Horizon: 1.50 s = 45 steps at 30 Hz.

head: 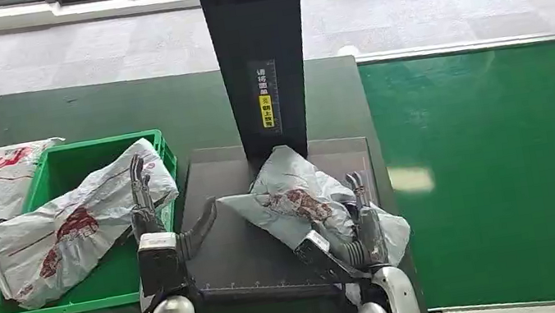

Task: Moved the parcel from conveyor to table for the left to box.

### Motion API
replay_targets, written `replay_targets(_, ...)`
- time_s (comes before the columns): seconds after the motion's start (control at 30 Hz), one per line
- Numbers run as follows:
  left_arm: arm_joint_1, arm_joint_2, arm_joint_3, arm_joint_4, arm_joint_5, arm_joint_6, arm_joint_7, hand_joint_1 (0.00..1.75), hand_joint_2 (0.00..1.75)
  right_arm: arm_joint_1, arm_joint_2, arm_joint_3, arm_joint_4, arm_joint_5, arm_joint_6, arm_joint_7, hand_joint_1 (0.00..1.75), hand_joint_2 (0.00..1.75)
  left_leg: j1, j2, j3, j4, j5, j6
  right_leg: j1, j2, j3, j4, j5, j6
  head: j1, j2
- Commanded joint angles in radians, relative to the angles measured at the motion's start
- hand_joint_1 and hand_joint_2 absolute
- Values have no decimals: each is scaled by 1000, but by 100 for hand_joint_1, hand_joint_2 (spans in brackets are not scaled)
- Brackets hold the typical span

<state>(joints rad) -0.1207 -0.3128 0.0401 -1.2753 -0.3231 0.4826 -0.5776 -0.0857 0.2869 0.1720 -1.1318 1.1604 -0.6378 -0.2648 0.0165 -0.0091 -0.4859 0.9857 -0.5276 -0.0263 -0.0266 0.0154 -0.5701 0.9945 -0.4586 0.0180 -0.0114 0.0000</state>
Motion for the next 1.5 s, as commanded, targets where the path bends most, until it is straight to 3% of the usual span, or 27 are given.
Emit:
replay_targets(0.03,35,-30,-18,26,-3,21,1,0,175,41,-8,11,-178,-341,65,-257,0,0,0,0,0,-1,0,1,0,-1,0,0,0,-1,0,0)
replay_targets(0.3,26,-36,-17,30,-29,48,3,0,175,107,6,-2,-368,-375,-19,-312,0,0,0,-2,2,-1,0,1,0,-3,1,-1,-1,-1,0,0)
replay_targets(0.37,23,-36,-19,28,-35,54,8,0,175,116,62,-82,-421,-294,-60,-373,0,0,0,-1,2,-1,0,1,0,-2,1,-1,-1,-1,0,0)
replay_targets(0.43,10,-36,-31,34,-51,50,10,0,175,144,62,-147,-649,-234,-60,-371,0,0,0,-2,2,-2,0,2,0,-4,2,-2,-1,-2,0,0)
replay_targets(0.47,3,-34,-41,40,-57,45,10,0,175,148,62,-154,-701,-224,-60,-364,0,175,-1,-3,2,-3,0,2,0,-6,2,-3,-1,-3,0,0)
replay_targets(0.5,-13,-30,-63,53,-76,22,5,0,175,149,62,-163,-777,-217,-60,-361,0,175,-1,-5,1,-2,0,3,0,-8,2,-2,-2,-3,0,0)
replay_targets(0.77,-13,-30,-63,53,-76,22,5,0,175,149,62,-163,-777,-217,-60,-361,0,175,-1,0,2,0,0,1,0,-2,1,-1,0,-2,0,0)
replay_targets(0.97,-134,-35,-218,204,-227,-63,22,0,175,140,62,-174,-900,-291,-60,-390,0,175,-1,-4,0,1,0,1,0,-6,0,0,-1,-1,0,0)
replay_targets(1.23,-306,-36,-400,530,-379,-177,133,0,175,91,62,-168,-860,-348,-60,-433,0,175,-1,-4,1,1,1,2,0,-6,1,-1,0,-1,0,0)
replay_targets(1.5,-394,-36,-541,670,-389,-84,259,0,175,74,62,-168,-842,-352,-60,-433,0,175,-1,1,2,0,1,2,0,-2,2,-2,2,-2,0,0)
